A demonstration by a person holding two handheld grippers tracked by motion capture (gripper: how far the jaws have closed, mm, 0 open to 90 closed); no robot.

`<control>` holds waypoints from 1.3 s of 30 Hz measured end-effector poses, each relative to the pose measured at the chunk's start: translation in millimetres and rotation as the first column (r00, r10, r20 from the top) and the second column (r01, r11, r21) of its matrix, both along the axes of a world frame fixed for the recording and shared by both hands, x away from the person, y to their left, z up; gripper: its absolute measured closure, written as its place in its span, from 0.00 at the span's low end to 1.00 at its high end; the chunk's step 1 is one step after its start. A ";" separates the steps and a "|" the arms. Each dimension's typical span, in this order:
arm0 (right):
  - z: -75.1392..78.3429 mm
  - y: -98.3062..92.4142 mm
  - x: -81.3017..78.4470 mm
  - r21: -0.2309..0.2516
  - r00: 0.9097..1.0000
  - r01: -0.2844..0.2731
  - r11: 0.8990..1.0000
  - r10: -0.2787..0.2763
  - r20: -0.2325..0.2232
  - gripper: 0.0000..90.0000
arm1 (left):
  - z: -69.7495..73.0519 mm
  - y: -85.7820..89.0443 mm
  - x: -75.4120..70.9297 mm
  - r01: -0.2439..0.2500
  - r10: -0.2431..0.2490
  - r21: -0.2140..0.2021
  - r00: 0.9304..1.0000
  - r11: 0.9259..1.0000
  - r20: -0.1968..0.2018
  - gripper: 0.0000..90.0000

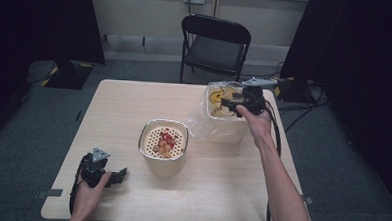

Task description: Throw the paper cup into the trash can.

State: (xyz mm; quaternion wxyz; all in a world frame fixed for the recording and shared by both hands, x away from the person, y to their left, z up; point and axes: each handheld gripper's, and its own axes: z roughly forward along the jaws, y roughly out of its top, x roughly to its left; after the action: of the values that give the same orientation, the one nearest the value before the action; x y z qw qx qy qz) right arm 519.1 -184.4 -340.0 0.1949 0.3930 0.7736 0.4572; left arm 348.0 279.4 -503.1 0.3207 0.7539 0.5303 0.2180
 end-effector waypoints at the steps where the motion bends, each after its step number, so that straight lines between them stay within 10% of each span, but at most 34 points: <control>1: -2.7 -0.6 3.7 0.001 1.000 0.017 1.000 -0.017 -0.008 0.42 | 0.0 0.0 0.0 0.000 0.000 0.000 1.000 1.000 0.000 0.00; 6: -9.8 -3.6 12.1 0.013 0.997 0.068 0.998 -0.068 -0.028 0.18 | 0.0 0.1 0.0 0.001 -0.001 0.001 1.000 1.000 0.000 0.00; 12: -1.9 -5.3 2.1 0.039 0.998 0.061 0.997 -0.061 -0.006 0.17 | 0.1 0.1 0.0 0.001 -0.001 0.001 1.000 1.000 -0.001 0.00; 25: -0.3 -21.7 -86.0 0.044 0.998 -0.028 0.999 0.026 0.052 0.19 | 0.0 0.0 0.0 0.000 0.000 0.000 1.000 1.000 0.000 0.00; 39: -108.5 -29.7 -152.1 -0.081 0.994 -0.058 0.995 0.050 -0.101 0.17 | 0.0 0.0 0.0 0.000 0.000 0.001 1.000 1.000 0.000 0.00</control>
State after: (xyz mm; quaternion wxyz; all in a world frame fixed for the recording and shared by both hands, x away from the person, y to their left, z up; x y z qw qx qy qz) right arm 367.1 -214.1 -448.5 0.1604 0.3857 0.8110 0.4096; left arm 348.0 279.4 -503.1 0.3204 0.7540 0.5303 0.2181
